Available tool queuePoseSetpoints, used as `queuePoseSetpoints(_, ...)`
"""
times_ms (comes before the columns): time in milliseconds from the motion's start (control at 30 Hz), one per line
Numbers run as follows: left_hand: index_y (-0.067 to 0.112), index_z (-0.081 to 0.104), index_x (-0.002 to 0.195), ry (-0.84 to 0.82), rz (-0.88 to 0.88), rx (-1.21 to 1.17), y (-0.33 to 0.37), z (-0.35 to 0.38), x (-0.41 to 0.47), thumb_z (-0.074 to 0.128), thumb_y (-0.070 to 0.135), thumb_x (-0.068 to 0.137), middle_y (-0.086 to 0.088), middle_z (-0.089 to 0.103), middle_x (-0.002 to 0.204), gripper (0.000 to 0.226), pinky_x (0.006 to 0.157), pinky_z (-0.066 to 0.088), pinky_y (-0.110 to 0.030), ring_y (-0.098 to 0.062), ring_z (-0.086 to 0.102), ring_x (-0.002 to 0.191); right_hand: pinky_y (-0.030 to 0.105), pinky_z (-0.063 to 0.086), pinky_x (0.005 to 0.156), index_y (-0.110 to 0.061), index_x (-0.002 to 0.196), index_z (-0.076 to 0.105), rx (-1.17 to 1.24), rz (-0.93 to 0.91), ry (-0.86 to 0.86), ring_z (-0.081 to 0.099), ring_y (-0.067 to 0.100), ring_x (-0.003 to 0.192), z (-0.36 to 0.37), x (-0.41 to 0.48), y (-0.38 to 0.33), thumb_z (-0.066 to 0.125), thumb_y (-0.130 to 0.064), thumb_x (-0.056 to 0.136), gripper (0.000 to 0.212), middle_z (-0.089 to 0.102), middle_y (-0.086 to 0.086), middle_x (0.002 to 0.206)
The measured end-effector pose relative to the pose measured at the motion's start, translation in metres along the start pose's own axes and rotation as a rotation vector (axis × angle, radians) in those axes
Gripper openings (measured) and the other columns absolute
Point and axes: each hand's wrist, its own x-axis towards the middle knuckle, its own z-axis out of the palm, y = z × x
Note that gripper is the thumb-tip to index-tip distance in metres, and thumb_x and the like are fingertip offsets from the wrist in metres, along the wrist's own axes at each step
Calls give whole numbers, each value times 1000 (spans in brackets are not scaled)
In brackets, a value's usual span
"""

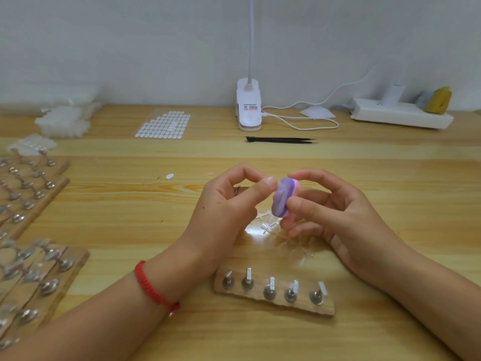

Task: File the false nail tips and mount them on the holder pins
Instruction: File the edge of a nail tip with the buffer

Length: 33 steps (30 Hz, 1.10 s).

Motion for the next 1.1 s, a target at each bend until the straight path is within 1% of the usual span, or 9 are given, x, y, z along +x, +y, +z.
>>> queuePoseSetpoints(167,13,54,70,-35,-11,17,-1,0,0,68,26,79,10,23,42,21,37,17,-16,-7,16,37,23,56,57,-27,87,75,85,-2,74,70,18,63,-1,1,-1,78,-20,64,24,73,11,79)
queuePoseSetpoints(300,13,58,73,6,-8,11,-1,0,0,64,32,74,7,23,45,20,37,17,-17,-8,16,38,25,56,57,-22,92,73,33,15,9,70,22,63,1,1,-1,79,-19,64,28,73,12,80)
queuePoseSetpoints(433,22,69,71,16,32,101,-1,3,-3,64,39,72,7,25,46,17,38,20,-14,-8,18,41,24,56,56,-23,88,74,93,6,89,69,19,63,-2,2,-1,81,-19,64,25,73,13,79)
queuePoseSetpoints(533,24,69,71,59,31,107,-1,2,-1,64,41,71,9,28,44,18,38,20,-14,-7,19,39,25,56,58,-18,95,70,22,23,15,70,22,67,0,1,0,81,-17,67,30,73,15,82)
queuePoseSetpoints(600,24,69,71,46,18,105,-1,2,-1,64,40,72,7,26,45,17,38,20,-13,-7,19,39,25,56,57,-14,98,67,40,17,60,70,20,67,0,2,0,80,-18,66,35,73,14,81)
queuePoseSetpoints(700,24,69,71,37,-14,98,-1,0,0,65,42,71,9,26,45,18,37,20,-12,-7,18,38,25,56,57,-18,93,69,61,21,67,69,19,67,-2,2,-1,84,-19,62,34,72,13,79)
queuePoseSetpoints(867,25,70,72,-24,-95,95,3,-3,4,66,42,71,12,25,44,18,39,13,-20,-9,15,38,27,57,55,-22,93,70,44,25,74,69,20,67,-2,2,-2,82,-21,68,27,72,12,79)
queuePoseSetpoints(1000,25,70,73,-11,-93,83,3,-3,4,66,44,71,11,28,45,20,39,12,-22,-9,16,39,27,57,56,-22,93,69,-20,40,16,69,22,67,0,1,-3,85,-22,65,32,72,11,81)
queuePoseSetpoints(1100,25,70,73,-20,-99,85,2,-4,4,68,42,73,11,25,45,18,40,11,-23,-10,15,40,26,56,54,-17,95,67,49,21,85,68,19,66,-2,2,-1,79,-21,67,31,71,11,78)
